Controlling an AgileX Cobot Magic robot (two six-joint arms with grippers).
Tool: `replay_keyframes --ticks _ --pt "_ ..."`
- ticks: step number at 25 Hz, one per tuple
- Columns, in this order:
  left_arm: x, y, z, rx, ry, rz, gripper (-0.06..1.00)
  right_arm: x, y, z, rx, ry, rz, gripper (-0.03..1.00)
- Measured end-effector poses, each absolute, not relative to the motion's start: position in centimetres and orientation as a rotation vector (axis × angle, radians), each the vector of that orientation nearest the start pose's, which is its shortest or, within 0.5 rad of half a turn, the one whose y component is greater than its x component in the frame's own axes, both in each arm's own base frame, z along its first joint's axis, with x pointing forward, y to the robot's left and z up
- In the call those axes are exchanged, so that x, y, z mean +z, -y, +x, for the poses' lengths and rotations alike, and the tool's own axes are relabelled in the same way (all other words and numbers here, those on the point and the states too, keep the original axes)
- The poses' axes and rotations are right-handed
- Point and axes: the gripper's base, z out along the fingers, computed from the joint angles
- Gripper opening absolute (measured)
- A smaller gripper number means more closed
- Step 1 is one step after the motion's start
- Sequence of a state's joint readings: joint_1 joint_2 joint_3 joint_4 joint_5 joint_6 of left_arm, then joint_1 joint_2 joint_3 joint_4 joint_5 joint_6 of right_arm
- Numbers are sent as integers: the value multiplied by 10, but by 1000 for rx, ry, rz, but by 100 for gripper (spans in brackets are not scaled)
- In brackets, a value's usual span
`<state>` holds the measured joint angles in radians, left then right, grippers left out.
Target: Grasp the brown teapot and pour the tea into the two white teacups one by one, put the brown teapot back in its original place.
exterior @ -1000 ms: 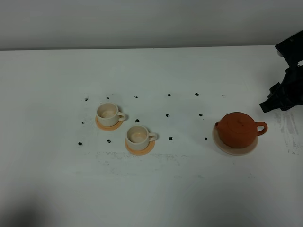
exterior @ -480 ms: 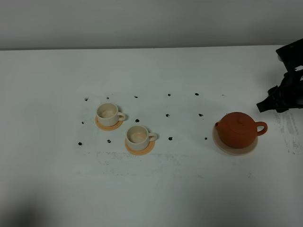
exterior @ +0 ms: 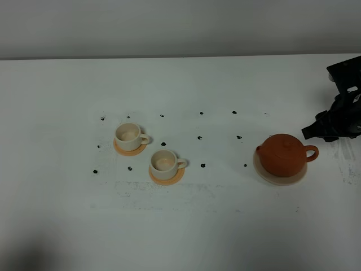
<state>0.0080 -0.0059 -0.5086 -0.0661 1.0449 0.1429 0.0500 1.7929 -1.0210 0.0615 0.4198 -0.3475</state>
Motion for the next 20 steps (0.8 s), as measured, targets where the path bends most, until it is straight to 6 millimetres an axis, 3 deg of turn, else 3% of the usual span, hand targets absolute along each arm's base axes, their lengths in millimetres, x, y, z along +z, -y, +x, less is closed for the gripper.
replay_keyframes --ticks 20 --pt "281 5 -6 17 -2007 139 37 165 -23 342 40 -2712 -392 43"
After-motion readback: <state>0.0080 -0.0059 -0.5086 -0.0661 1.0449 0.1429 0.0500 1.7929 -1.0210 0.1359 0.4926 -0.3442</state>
